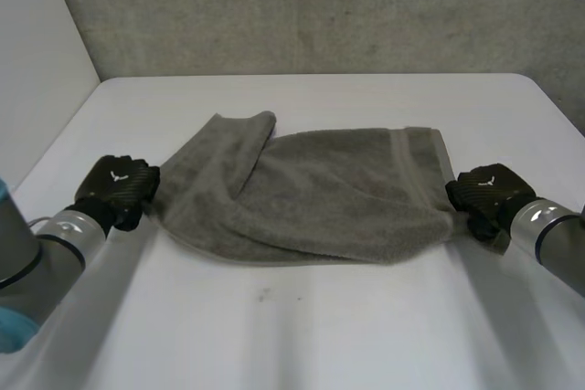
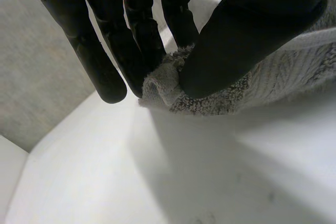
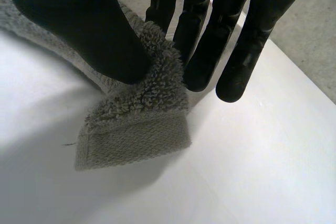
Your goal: Fold the towel.
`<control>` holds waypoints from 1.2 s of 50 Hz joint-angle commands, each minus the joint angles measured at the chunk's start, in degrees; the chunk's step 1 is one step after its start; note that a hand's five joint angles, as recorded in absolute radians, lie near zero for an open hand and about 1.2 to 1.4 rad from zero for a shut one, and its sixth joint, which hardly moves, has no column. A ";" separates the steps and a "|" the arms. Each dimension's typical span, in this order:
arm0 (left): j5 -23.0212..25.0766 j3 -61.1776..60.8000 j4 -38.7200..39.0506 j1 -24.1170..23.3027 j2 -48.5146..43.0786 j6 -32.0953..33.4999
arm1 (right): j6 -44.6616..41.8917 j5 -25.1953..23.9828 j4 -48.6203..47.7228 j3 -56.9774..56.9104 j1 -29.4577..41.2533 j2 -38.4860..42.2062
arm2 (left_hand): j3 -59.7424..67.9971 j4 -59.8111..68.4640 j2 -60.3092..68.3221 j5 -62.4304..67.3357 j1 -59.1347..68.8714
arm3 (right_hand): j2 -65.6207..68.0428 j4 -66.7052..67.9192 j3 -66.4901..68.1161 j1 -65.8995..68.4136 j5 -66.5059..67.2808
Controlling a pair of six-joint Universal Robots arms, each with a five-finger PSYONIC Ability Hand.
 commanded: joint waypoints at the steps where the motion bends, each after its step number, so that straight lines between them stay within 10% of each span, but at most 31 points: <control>1: 0.06 -4.86 -7.43 0.73 15.51 -0.54 | -7.95 0.02 19.49 -3.67 -2.98 -3.87 | 10.76 10.30 10.39 11.56 12.78 | 12.28 11.43 11.42 25.17 13.10; 17: 0.58 -7.59 -22.72 0.82 35.29 -1.42 | -21.68 -0.33 34.74 -2.71 -7.30 -16.89 | 10.76 10.30 10.39 11.56 12.78 | 12.28 11.43 11.42 25.17 13.10; 32: -0.73 6.52 -15.95 -1.37 5.08 -0.45 | -17.22 7.13 28.78 -19.27 0.07 3.41 | 10.76 10.30 10.39 11.56 12.78 | 12.28 11.43 11.42 25.17 13.10; 49: -15.85 59.99 -7.08 -9.11 -1.72 -12.74 | 12.16 10.74 -3.85 -42.17 1.67 -3.18 | 10.76 10.30 10.39 11.56 12.78 | 12.28 11.43 11.42 25.17 13.10; 60: -14.28 41.41 -7.16 -9.11 -1.36 -15.39 | 5.57 7.66 12.15 -39.62 1.40 0.25 | 10.76 10.30 10.39 11.56 12.78 | 12.28 11.43 11.42 25.17 13.10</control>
